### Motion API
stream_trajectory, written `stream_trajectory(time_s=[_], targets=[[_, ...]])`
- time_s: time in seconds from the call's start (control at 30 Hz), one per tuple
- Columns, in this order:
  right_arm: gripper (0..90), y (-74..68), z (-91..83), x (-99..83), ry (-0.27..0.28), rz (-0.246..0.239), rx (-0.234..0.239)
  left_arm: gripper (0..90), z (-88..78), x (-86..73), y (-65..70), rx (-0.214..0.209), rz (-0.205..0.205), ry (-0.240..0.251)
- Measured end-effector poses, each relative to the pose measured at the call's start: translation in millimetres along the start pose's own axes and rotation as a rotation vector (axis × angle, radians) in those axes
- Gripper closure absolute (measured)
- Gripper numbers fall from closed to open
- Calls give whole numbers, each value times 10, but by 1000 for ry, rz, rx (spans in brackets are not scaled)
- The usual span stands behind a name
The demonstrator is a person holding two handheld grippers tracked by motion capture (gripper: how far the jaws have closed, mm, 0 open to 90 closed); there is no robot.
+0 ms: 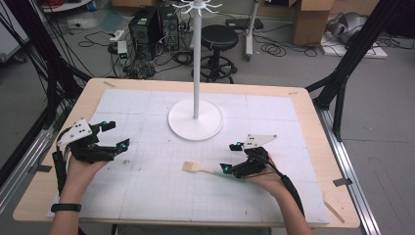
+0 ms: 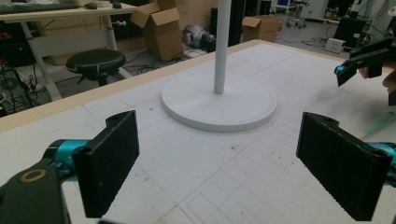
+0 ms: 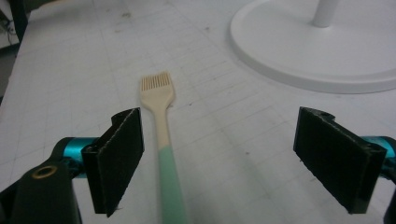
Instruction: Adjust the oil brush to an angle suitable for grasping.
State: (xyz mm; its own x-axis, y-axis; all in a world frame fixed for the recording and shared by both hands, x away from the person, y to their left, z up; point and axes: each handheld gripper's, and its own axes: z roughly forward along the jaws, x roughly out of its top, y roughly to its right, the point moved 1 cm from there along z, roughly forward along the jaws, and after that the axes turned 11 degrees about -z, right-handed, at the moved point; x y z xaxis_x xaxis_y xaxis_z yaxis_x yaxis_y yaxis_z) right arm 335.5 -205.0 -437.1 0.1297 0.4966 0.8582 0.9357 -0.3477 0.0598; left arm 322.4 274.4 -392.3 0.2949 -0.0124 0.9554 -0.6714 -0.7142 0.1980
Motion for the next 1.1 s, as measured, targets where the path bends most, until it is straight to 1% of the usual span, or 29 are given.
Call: stream_trajectory(time_s=[0.03, 0.07, 0.13, 0.17, 0.2, 0.23, 0.27, 0.3, 0.37, 0.4, 0.47, 0.5, 0.53, 0.63, 0.67, 0.73, 0.9, 1.1], targets=[[155, 0, 0, 0, 0, 0, 0, 139, 2, 0, 0, 0, 1, -1], [165, -16, 29, -1, -9, 2, 11, 139, 3, -1, 0, 0, 0, -2], [189, -42, 84, -4, -25, -11, 26, 138, 6, -1, 3, -1, 1, -3], [212, -72, 132, 1, -35, -17, 41, 138, 7, -2, 3, 0, 1, -3], [212, -72, 132, 1, -35, -17, 41, 138, 9, -3, 5, 0, 1, -4], [244, -80, 154, 4, -37, -23, 48, 138, 10, -3, 4, 0, 2, -6], [260, -99, 175, 10, -44, -20, 58, 138, 11, -5, 4, 0, 2, -8], [274, -109, 197, 14, -51, -29, 61, 139, 13, -6, 4, -1, 3, -10], [306, -138, 233, 22, -65, -25, 85, 139, 14, -5, 3, -1, 5, -11], [330, -145, 253, 22, -72, -39, 88, 139, 13, -6, 4, 1, 2, -9], [354, -171, 283, 17, -96, -38, 102, 139, 13, -7, 3, -1, 2, -10], [382, -177, 294, 14, -107, -40, 110, 139, 14, -8, 2, -1, 1, -9], [405, -174, 306, 10, -111, -57, 110, 139, 14, -8, 2, -1, 1, -10], [467, -189, 312, 9, -128, -52, 126, 139, 12, -7, 1, -1, 2, -10], [479, -183, 313, 8, -125, -65, 126, 139, 11, -6, 0, -1, 2, -10], [512, -185, 305, 7, -132, -64, 129, 139, 9, -6, -1, -2, 2, -11], [561, -187, 298, 8, -138, -85, 135, 139, 14, -9, 0, 0, 4, -14], [635, -206, 319, -2, -160, -114, 144, 139, 26, -15, 2, 1, 5, -21]])
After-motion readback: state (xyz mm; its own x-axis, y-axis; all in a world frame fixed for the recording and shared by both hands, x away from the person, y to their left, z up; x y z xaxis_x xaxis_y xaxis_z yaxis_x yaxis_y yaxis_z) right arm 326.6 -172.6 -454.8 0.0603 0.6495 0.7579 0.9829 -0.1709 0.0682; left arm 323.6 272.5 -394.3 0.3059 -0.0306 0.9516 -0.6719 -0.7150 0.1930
